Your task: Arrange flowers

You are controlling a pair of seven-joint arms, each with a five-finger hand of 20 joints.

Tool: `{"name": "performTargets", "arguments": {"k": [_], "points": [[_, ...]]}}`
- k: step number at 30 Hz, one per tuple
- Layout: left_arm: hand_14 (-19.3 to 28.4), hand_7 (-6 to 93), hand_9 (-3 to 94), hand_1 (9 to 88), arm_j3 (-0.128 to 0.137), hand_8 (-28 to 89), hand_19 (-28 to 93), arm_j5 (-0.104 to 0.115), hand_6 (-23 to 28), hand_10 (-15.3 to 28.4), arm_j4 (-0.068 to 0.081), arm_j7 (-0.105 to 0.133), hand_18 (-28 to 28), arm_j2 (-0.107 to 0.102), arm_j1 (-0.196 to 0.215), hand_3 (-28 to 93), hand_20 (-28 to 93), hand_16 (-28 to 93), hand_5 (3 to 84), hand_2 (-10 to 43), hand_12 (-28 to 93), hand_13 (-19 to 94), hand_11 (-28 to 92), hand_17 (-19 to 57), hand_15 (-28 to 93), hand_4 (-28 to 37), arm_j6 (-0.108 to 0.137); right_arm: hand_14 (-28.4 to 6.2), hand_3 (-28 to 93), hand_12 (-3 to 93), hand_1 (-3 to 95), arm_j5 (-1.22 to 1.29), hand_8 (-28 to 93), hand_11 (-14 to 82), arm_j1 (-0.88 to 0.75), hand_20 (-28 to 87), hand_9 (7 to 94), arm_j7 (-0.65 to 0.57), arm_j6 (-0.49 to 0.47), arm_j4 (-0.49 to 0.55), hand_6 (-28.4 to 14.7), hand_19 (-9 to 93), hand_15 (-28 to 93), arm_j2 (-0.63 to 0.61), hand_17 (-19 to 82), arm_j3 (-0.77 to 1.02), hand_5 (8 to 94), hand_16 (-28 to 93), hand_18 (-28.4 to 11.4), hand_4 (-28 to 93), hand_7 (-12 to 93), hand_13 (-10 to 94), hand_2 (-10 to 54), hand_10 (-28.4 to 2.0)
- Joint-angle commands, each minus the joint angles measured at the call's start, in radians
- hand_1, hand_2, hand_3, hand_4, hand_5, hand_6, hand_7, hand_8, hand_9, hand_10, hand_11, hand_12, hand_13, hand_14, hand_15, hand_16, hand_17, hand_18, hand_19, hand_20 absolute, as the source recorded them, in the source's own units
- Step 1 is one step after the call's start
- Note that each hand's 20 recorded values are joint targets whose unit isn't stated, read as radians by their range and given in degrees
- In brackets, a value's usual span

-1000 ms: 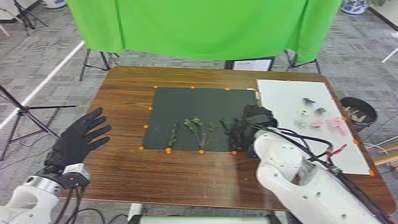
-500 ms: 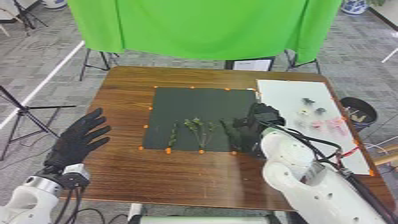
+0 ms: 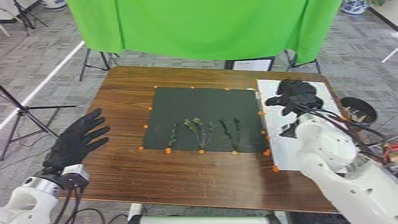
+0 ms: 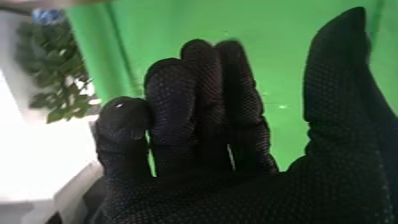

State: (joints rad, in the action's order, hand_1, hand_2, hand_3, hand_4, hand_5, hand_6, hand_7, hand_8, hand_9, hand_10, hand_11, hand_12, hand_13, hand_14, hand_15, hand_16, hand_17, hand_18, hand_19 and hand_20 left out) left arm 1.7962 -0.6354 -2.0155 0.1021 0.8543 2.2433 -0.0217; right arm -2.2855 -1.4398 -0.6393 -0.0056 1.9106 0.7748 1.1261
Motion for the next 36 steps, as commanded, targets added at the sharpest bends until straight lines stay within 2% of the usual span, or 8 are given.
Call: {"name": "performTargets", "arguments": {"k": [1,5,9,18,21,26,36], "points": [[13.5,19.6,15.6,24.6,0.011,-11,39,0.004,3.6,10.1,-0.008,0.003,20.2,0.008,0.020,70,10,1,21.2,-5.0,19,12,18,-12.1,29,-28.3,0.007,-10.4,86,26.1,25.9,-0.050,-18,41.0,-0.072,49,45.7,-0.007,-0.050,-0.013,-3.2,86,79,-0.108,28,0.073,40.5,26,-19.3,-28,43,54,-9.5,-11.9],[13.6,19.6,15.6,24.5,0.009,-11,39,0.005,3.6,10.1,-0.008,0.010,20.2,0.006,0.022,70,10,1,21.2,-5.1,19,12,19,-12.1,29,-28.3,0.009,-10.0,86,24.0,26.9,-0.054,-18,37.3,-0.099,50,46.1,-0.002,-0.063,-0.025,-3.3,85,79,-0.114,27,0.092,40.1,25,-19.2,-28,42,54,-9.5,-11.2],[13.6,19.6,15.6,24.5,0.008,-11,39,0.004,3.6,10.2,-0.006,0.006,20.2,0.006,0.019,70,10,1,21.2,-5.0,19,12,18,-12.1,29,-28.3,0.005,-8.4,83,23.1,28.3,-0.060,-17,36.4,-0.118,50,54.4,0.001,-0.067,-0.035,-2.9,85,79,-0.108,29,0.102,44.2,25,-18.9,-28,40,58,-9.5,-10.6],[13.5,19.7,15.6,24.4,0.005,-11,39,0.003,3.6,10.1,-0.005,0.002,20.2,0.007,0.016,70,10,1,21.3,-5.0,19,12,18,-12.1,29,-28.3,-0.004,-8.1,72,22.9,34.1,-0.084,-17,32.5,-0.085,50,65.5,-0.050,-0.125,-0.063,-0.9,86,78,-0.101,30,0.051,54.8,26,-19.3,-28,38,61,-9.5,-10.2],[13.5,19.6,15.6,24.4,0.007,-11,39,0.001,3.6,10.1,-0.005,0.000,20.2,0.007,0.016,70,10,1,21.3,-5.0,19,12,18,-12.1,29,-28.3,-0.007,-8.2,71,23.2,34.4,-0.076,-17,32.4,-0.079,50,66.4,-0.068,-0.196,-0.061,-0.7,86,78,-0.096,30,0.053,56.1,26,-19.2,-28,37,61,-9.5,-10.0],[13.6,19.5,15.6,24.4,0.010,-11,39,0.002,3.6,10.1,-0.009,0.001,20.2,0.005,0.022,70,10,1,21.3,-5.0,19,12,18,-12.1,29,-28.3,-0.003,-8.2,71,23.4,34.6,-0.074,-17,32.2,-0.076,49,66.5,-0.057,-0.199,-0.079,-0.7,86,77,-0.095,30,0.041,56.5,26,-19.2,-28,37,61,-9.5,-10.0],[13.6,19.5,15.6,24.3,0.007,-11,39,0.003,3.6,10.1,-0.003,-0.001,20.2,-0.005,0.011,70,10,1,21.3,-5.1,19,12,18,-12.1,29,-28.3,-0.007,-8.1,76,23.4,31.3,-0.104,-17,32.1,-0.026,49,66.8,-0.065,-0.160,-0.140,-0.4,86,77,-0.093,31,-0.036,57.4,26,-19.3,-28,37,61,-9.5,-9.9]]}}
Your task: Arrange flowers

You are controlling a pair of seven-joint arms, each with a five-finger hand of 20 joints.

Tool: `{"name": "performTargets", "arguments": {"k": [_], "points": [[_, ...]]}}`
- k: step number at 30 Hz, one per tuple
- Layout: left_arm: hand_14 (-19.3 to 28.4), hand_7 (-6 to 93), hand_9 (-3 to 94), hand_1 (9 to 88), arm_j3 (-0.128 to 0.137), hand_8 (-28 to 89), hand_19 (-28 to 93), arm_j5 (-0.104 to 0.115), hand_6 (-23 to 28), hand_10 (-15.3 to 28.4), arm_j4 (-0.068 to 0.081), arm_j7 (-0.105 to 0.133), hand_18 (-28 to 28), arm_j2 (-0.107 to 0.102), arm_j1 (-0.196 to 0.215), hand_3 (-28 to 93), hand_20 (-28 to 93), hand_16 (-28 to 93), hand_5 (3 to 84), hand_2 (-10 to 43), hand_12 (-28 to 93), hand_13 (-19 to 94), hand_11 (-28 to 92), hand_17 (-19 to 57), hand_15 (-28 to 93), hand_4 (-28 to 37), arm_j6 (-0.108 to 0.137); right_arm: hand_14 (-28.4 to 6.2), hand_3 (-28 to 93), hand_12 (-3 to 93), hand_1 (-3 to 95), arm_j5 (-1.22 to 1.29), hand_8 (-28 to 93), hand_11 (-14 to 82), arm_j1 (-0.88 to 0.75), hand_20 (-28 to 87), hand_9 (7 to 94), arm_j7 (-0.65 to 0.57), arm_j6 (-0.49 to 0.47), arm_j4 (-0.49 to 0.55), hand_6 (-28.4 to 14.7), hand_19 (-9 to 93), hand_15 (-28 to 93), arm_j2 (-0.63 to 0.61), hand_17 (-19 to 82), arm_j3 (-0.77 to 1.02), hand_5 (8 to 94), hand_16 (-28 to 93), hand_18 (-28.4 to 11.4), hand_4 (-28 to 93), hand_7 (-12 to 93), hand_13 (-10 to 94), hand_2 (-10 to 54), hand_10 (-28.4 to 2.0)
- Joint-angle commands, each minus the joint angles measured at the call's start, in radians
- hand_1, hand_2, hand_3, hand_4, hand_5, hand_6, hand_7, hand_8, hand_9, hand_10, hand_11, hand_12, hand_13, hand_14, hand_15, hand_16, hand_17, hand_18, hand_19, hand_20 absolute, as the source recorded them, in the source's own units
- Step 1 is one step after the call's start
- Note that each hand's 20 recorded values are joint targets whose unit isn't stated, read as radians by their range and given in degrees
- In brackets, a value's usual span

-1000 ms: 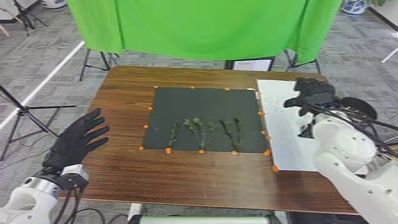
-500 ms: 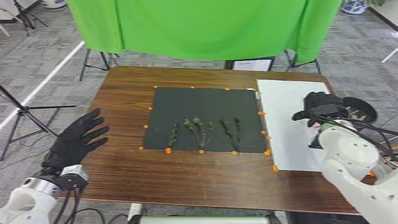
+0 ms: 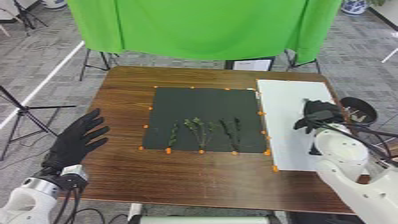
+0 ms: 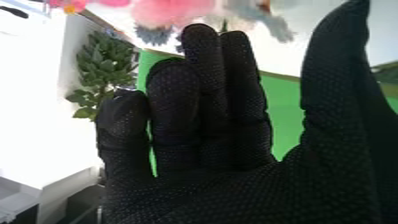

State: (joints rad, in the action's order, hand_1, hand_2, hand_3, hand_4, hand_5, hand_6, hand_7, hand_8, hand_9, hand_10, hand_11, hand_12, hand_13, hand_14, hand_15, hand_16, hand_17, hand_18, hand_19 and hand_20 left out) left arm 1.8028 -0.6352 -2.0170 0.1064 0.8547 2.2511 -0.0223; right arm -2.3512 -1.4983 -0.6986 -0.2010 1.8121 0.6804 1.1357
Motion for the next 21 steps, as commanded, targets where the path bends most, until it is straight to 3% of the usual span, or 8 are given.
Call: {"name": "performTargets", "arguments": {"k": [1,5,7,11,15,21], "points": [[13.6,19.5,15.6,24.3,0.000,-11,39,0.002,3.6,10.1,-0.003,-0.004,20.2,-0.005,0.005,70,10,1,21.3,-5.1,19,12,18,-12.1,29,-28.3,-0.007,-8.0,76,23.5,31.1,-0.039,-17,32.2,0.036,49,67.0,-0.004,0.032,-0.045,-0.3,86,77,0.003,31,-0.050,57.5,26,-19.2,-28,37,62,-9.5,-9.9],[13.5,19.5,15.6,24.3,-0.001,-11,39,0.002,3.6,10.1,-0.003,-0.001,20.3,-0.005,0.005,70,10,1,21.3,-5.1,19,12,18,-12.1,29,-28.3,-0.004,-7.7,79,24.0,32.2,-0.072,-17,33.4,0.062,49,67.8,-0.011,0.074,-0.078,0.1,87,77,0.008,32,-0.083,57.7,26,-19.2,-28,38,62,-9.5,-9.7],[13.5,19.5,15.6,24.3,0.001,-11,39,0.001,3.6,10.1,-0.003,-0.004,20.3,-0.003,0.004,70,10,1,21.3,-5.0,19,12,18,-12.1,29,-28.3,-0.006,-7.1,78,31.4,38.1,-0.083,-5,31.3,0.076,49,72.2,-0.009,0.106,-0.093,0.8,89,77,0.007,34,-0.100,59.4,27,-18.8,-28,43,65,-9.5,-8.0],[13.5,19.5,15.6,24.3,0.008,-11,39,0.002,3.6,10.1,-0.007,-0.001,20.2,-0.001,0.011,70,10,1,21.3,-5.0,19,12,18,-12.1,29,-28.3,-0.002,-5.9,79,48.8,47.8,-0.092,2,22.2,0.077,48,83.8,0.000,0.139,-0.099,1.9,92,77,0.006,37,-0.102,67.3,30,-18.6,-28,48,71,-9.5,-5.4],[13.5,19.6,15.6,24.3,0.020,-11,39,0.002,3.6,10.1,-0.012,0.003,20.3,-0.002,0.016,70,10,1,21.3,-5.0,19,12,18,-12.1,29,-28.3,0.001,-5.2,82,50.3,48.4,-0.079,2,26.5,0.075,49,85.3,0.019,0.170,-0.072,1.3,93,77,0.009,39,-0.093,70.7,30,-18.6,-28,47,73,-9.5,-5.0],[13.6,19.5,15.7,24.3,0.043,-11,39,0.011,3.7,10.2,-0.013,0.012,20.2,-0.039,0.008,70,10,1,21.3,-5.0,19,12,18,-12.1,29,-28.3,-0.022,-5.3,85,50.3,47.5,-0.057,1,28.3,0.161,50,85.9,0.102,0.229,0.016,1.0,93,78,0.039,40,-0.174,72.6,30,-18.7,-28,47,74,-9.5,-5.5]]}}
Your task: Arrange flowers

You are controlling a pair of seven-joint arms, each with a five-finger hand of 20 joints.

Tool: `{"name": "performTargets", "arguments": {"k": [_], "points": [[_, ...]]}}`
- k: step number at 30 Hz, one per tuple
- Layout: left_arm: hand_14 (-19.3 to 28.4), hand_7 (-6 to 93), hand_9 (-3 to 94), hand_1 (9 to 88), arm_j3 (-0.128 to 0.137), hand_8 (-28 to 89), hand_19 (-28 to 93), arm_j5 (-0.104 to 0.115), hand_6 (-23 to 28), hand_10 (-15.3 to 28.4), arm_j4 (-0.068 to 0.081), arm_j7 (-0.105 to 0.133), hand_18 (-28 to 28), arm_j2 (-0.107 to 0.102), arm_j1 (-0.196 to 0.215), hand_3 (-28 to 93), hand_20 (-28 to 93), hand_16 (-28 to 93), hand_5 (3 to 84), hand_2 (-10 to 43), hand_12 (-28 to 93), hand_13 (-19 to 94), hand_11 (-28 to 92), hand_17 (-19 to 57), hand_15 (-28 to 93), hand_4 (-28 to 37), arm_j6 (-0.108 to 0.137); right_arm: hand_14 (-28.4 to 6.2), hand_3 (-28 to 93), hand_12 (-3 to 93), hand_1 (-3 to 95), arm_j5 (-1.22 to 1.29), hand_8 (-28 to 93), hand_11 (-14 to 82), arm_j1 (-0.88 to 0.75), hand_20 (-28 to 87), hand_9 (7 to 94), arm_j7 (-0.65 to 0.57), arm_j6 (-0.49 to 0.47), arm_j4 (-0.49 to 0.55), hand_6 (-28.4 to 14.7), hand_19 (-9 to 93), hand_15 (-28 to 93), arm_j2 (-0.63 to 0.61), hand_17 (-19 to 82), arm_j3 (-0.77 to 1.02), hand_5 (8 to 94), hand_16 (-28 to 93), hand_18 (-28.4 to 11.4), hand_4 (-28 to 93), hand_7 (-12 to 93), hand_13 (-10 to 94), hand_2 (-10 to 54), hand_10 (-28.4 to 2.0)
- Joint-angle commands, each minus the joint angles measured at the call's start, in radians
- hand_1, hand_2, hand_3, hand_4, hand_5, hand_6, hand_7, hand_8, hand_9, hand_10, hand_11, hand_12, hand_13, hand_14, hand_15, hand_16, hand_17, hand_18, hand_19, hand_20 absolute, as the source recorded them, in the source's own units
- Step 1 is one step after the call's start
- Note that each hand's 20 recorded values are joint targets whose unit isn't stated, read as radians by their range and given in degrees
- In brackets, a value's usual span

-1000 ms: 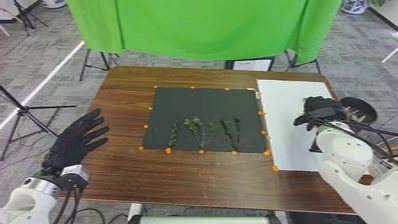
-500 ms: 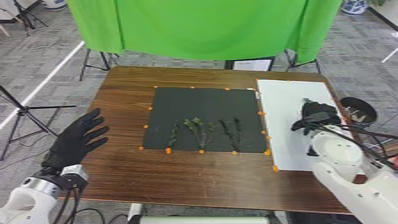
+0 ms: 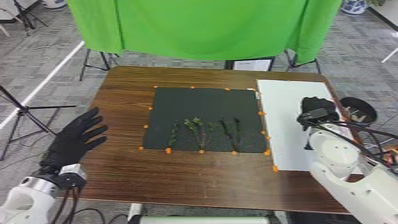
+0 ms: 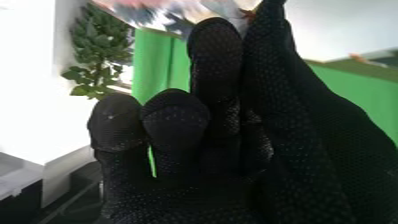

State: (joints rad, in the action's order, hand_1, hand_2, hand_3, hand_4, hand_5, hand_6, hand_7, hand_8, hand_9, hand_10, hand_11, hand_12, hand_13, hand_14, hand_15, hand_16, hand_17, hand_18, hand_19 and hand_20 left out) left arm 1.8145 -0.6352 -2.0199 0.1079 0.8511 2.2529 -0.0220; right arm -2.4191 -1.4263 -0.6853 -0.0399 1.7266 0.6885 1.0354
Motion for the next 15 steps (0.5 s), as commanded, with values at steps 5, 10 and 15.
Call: {"name": "performTargets", "arguments": {"k": [5,10,15], "points": [[13.6,19.5,15.8,24.4,0.050,-11,38,0.023,3.7,10.3,-0.009,0.015,20.3,-0.057,0.003,70,10,1,21.4,-5.0,19,12,18,-12.1,29,-28.3,-0.033,-5.3,86,50.5,46.5,0.023,1,28.1,0.226,51,86.5,0.215,0.127,0.129,1.4,93,78,0.106,40,-0.215,72.7,31,-18.9,-26,48,74,-9.5,-6.0],[13.6,19.4,15.8,24.3,0.032,-11,39,0.022,3.7,10.2,0.005,0.012,20.2,-0.062,-0.022,70,10,1,21.4,-5.0,19,12,18,-12.1,29,-28.3,-0.019,-5.7,86,51.5,44.9,0.034,2,27.8,0.341,51,86.5,0.302,0.139,0.123,1.5,93,78,0.209,39,-0.342,72.7,31,-18.9,-23,49,74,-9.5,-6.4],[13.6,19.3,15.8,24.2,0.026,-11,39,0.027,3.7,10.2,0.003,0.005,20.2,-0.062,-0.027,70,10,1,21.4,-5.1,19,12,18,-12.1,29,-28.3,-0.005,-5.7,86,51.5,45.1,0.027,1,28.1,0.397,51,86.3,0.372,0.123,0.099,1.5,93,78,0.309,39,-0.436,72.5,31,-18.9,-24,49,73,-9.5,-6.6]]}}
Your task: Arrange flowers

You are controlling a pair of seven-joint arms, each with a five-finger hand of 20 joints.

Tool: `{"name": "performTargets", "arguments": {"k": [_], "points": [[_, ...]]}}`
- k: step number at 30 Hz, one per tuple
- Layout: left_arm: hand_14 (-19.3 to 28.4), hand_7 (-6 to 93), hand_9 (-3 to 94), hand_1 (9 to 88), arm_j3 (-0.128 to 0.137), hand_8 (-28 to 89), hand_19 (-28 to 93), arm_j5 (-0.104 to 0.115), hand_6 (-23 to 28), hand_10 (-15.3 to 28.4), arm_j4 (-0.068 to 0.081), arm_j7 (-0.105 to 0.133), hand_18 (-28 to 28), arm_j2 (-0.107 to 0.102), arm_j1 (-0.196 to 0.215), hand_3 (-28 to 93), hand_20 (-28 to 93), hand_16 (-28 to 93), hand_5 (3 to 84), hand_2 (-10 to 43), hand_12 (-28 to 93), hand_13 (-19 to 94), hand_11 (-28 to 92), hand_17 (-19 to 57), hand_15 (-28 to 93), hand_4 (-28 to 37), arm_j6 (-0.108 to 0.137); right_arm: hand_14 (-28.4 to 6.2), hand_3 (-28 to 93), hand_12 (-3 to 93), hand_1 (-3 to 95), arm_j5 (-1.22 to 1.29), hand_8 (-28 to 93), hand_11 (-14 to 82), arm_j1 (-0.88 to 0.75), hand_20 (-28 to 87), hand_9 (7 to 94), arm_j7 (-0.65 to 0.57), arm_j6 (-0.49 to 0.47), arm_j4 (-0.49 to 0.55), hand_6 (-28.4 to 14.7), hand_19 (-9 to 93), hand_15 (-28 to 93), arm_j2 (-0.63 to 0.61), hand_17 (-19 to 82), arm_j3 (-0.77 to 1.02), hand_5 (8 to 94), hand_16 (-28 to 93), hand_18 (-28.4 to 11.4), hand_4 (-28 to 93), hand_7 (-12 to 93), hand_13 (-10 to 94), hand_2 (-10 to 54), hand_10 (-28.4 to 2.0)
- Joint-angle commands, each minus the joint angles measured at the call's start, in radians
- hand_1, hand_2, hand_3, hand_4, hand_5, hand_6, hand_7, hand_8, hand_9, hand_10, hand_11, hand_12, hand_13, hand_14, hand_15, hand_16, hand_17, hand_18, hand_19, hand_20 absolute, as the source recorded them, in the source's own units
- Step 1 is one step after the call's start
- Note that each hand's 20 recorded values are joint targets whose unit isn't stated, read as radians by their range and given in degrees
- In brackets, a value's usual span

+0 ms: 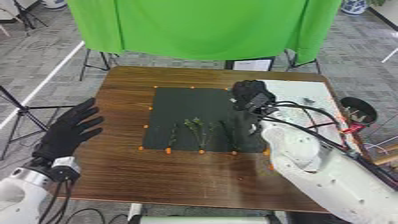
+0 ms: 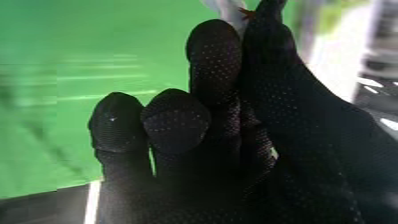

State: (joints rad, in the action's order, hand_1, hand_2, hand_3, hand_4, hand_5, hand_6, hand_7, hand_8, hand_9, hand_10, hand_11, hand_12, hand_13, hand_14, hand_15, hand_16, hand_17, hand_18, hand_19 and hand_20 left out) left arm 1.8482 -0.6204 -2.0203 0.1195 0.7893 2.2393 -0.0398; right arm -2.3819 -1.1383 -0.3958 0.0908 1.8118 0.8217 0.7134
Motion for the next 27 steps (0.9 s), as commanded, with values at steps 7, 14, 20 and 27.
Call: {"name": "performTargets", "arguments": {"k": [7,14,20,27], "points": [[13.6,19.1,15.8,24.2,-0.023,-11,39,0.013,3.7,10.3,0.018,-0.004,20.3,-0.001,-0.033,70,10,2,21.4,-5.1,19,12,18,-12.1,29,-28.3,0.011,-5.8,86,51.1,45.6,-0.049,0,28.6,0.126,51,86.0,0.142,-0.048,-0.043,1.7,93,78,0.295,39,-0.215,72.5,31,-18.8,-25,50,73,-9.5,-6.5],[13.6,19.2,15.8,24.2,-0.049,-11,39,0.015,3.6,10.3,0.024,-0.004,20.3,-0.002,-0.051,70,10,2,21.4,-5.0,19,12,18,-12.1,29,-28.3,0.020,-5.7,86,51.2,45.7,-0.072,0,28.7,0.144,51,86.0,0.143,-0.062,-0.097,1.7,93,78,0.364,39,-0.268,72.6,32,-18.8,-26,49,73,-9.5,-6.2],[13.5,19.2,15.8,24.2,-0.065,-11,39,0.014,3.7,10.2,0.031,-0.002,20.3,-0.009,-0.069,70,10,1,21.5,-5.1,19,12,18,-12.1,29,-28.3,0.020,-5.7,86,51.3,45.7,-0.079,0,28.5,0.169,52,86.1,0.105,-0.052,-0.158,1.8,93,79,0.409,39,-0.305,72.6,32,-18.8,-27,49,73,-9.5,-6.1],[13.6,19.2,15.8,24.3,-0.087,-11,38,0.014,3.7,10.2,0.035,0.000,20.3,-0.014,-0.084,70,10,1,21.4,-5.1,19,12,18,-12.1,29,-28.3,0.025,-5.6,86,52.0,45.7,-0.093,1,28.3,0.184,52,85.8,0.081,-0.052,-0.216,1.7,93,79,0.437,39,-0.323,71.9,32,-18.6,-27,49,73,-9.5,-5.8]]}}
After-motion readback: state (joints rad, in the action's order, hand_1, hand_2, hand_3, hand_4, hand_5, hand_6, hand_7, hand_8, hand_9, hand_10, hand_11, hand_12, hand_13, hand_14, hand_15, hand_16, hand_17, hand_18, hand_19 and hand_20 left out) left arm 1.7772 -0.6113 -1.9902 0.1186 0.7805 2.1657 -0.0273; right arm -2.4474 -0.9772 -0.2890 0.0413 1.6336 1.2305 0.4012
